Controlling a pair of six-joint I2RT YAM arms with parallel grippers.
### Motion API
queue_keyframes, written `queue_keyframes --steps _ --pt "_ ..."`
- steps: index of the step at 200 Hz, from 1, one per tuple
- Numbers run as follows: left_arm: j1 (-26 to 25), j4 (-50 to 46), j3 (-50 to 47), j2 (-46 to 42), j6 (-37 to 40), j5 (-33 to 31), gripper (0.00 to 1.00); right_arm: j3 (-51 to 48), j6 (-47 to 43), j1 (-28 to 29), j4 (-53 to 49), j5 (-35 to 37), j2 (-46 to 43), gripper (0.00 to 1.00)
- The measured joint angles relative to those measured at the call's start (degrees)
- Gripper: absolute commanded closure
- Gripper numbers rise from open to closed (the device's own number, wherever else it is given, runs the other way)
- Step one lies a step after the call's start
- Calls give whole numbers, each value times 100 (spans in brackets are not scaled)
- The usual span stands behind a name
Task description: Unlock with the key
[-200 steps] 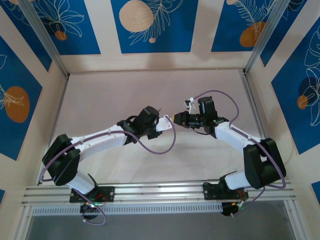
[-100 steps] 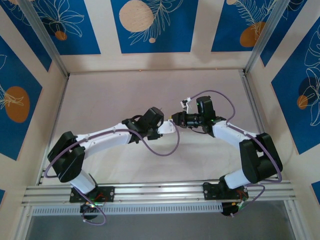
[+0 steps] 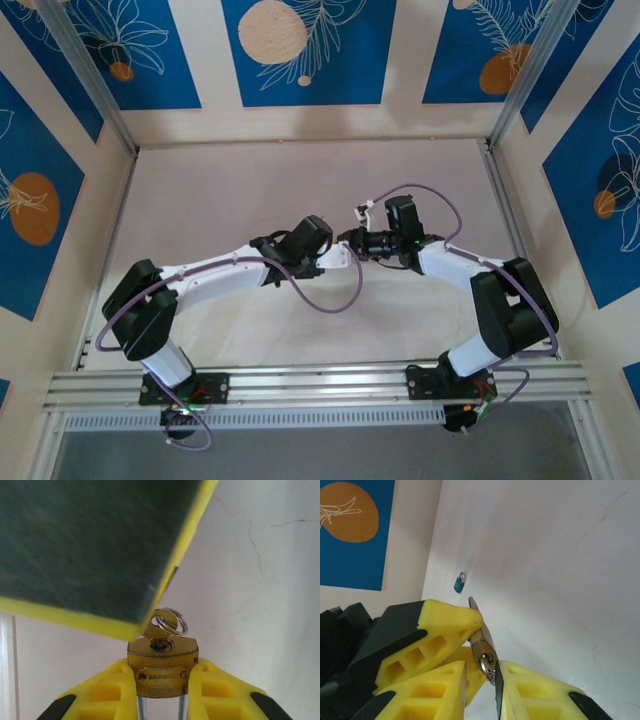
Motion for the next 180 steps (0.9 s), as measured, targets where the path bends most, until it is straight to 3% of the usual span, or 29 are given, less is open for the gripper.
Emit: queue_keyframes --steps 180 --pt "-4 -116 -2 -11 -33 -13 85 -66 151 203 254 114 219 85"
